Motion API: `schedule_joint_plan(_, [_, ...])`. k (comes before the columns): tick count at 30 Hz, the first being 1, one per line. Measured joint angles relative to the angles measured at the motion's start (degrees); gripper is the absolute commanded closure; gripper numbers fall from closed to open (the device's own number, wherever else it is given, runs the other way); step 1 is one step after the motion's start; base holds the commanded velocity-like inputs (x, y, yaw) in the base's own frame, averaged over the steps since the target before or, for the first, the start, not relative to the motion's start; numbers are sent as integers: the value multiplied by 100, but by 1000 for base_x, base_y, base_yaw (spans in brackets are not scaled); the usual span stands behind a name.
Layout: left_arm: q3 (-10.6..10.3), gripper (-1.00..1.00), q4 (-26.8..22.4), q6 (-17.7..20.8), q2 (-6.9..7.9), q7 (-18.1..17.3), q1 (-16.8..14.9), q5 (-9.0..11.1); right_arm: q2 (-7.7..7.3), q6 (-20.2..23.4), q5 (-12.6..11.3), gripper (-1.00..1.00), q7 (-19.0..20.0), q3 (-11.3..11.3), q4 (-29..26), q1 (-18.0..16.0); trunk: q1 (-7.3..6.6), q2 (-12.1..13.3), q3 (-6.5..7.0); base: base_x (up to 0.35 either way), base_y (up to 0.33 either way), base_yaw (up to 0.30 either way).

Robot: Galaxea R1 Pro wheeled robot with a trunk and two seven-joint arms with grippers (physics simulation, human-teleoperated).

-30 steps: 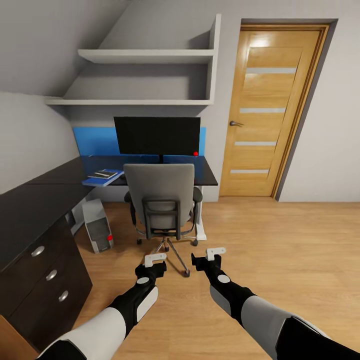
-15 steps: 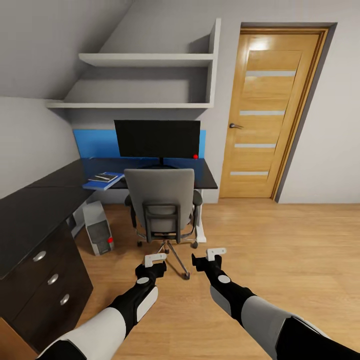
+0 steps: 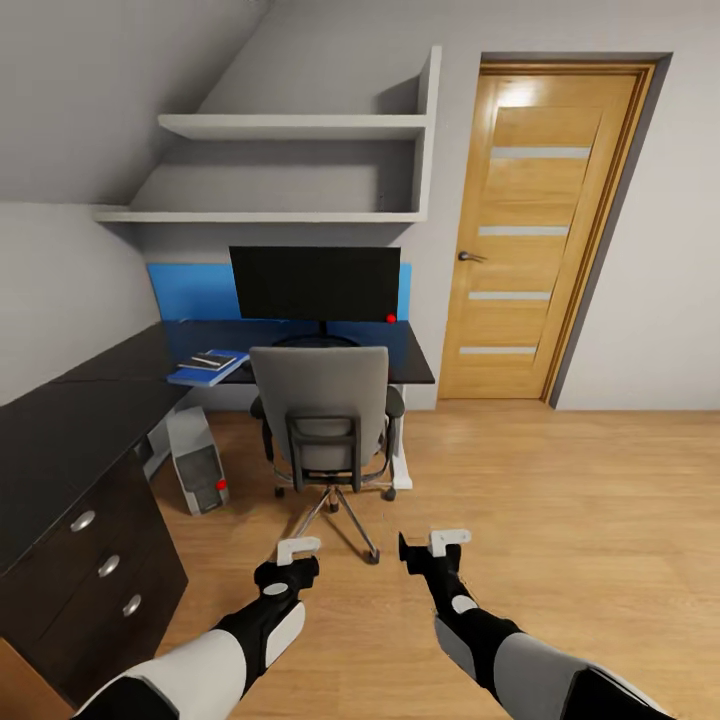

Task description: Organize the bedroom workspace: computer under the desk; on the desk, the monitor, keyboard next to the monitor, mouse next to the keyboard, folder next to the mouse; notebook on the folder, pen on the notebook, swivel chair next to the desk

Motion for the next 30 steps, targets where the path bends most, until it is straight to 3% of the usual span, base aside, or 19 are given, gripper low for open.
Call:
schedule_joint_plan(6, [11, -100, 726, -714, 2, 2, 66, 15, -23, -552, -6, -100, 4, -4, 41, 597, -132, 241, 107, 0, 0, 0])
schedule_joint_plan(13, [49, -100, 865, -1215, 2, 30, 689, 24, -42, -1156, -13, -100, 9, -14, 346, 1272, -286, 521, 233, 0, 0, 0])
schedule_joint_plan(18, [65, -100, 882, -1616, 2, 34, 1389, 29, -111, -1537, -38, -100, 13, -23, 700, 1659, -396, 722, 323, 0, 0, 0])
schedule_joint_plan(26, [72, -100, 887, -2082, 411, -1, 2199, 30, -358, -2027, -74, -100, 20, -18, 786, 2060, -571, 1043, 467, 0, 0, 0])
schedule_joint_plan(30, [57, -100, 887, -2264, 465, -12, 2458, 22, -381, -2128, -73, -100, 27, -14, 790, 2237, -659, 1203, 538, 0, 0, 0])
